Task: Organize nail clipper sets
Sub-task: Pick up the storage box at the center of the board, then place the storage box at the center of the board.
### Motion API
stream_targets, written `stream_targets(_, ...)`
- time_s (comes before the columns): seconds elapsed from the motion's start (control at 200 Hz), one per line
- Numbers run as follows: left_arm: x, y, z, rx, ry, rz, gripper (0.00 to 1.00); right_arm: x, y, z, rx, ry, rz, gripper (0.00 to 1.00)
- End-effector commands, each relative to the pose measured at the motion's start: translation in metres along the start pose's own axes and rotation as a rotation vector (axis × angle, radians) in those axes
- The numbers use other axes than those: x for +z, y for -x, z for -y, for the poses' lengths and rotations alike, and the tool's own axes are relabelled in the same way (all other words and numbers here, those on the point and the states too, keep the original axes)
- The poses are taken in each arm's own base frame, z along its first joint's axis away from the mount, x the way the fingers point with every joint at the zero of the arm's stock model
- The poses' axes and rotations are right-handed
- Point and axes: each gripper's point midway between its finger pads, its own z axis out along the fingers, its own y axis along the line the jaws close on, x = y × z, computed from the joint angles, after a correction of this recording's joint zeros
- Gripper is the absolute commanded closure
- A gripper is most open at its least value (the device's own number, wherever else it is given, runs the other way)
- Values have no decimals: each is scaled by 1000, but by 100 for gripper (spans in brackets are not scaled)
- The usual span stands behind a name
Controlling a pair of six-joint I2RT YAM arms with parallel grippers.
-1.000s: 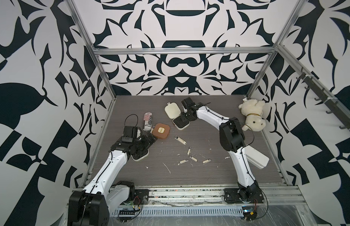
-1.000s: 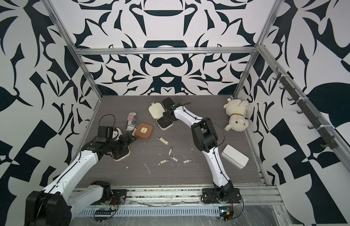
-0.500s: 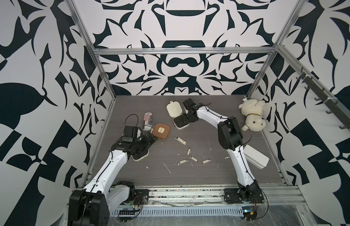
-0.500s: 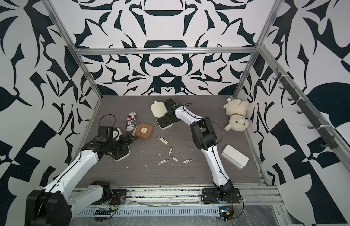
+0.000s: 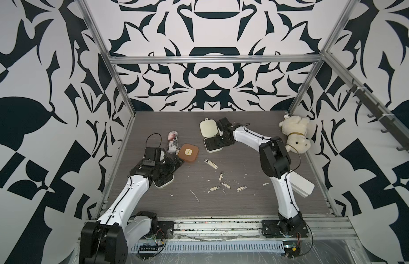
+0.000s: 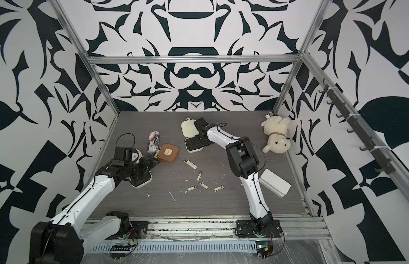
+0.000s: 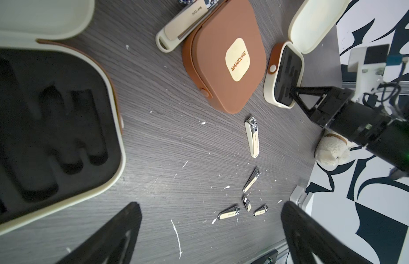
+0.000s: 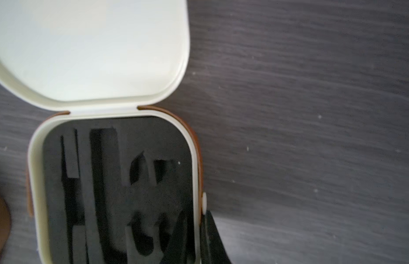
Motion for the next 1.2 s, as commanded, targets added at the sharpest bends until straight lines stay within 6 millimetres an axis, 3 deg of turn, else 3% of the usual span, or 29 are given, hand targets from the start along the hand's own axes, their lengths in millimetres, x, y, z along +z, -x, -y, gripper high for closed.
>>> stream_targets(0.0, -4, 3, 8, 12, -19, 8, 0, -40, 18, -2, 32, 24, 95, 100)
stream_targets(0.295, -12, 14, 16, 28, -8, 49, 0, -95, 10, -19, 46, 121, 169, 100)
stream_targets(0.395, -21, 22, 19, 44, 11, 78, 0, -110, -7, -45, -16, 170, 167, 100)
stream_targets(0.565, -49, 44, 17, 34, 34, 154, 0, -122, -64, -107, -179, 237, 131, 100)
stream_targets(0.7, -62, 50, 8, -10, 36, 193, 0, -117, -111, -144, -238, 278, 87, 100)
stream_targets(0.855, -55, 38, -5, -56, 30, 179, 2, -97, -149, -174, -296, 297, 31, 100)
stream_targets(1.04, -45, 17, -21, -88, 30, 135, 4, -72, -165, -180, -310, 291, -22, 100)
stream_targets(1.195, -34, -4, -29, -91, 26, 93, 5, -60, -175, -173, -362, 264, -61, 100)
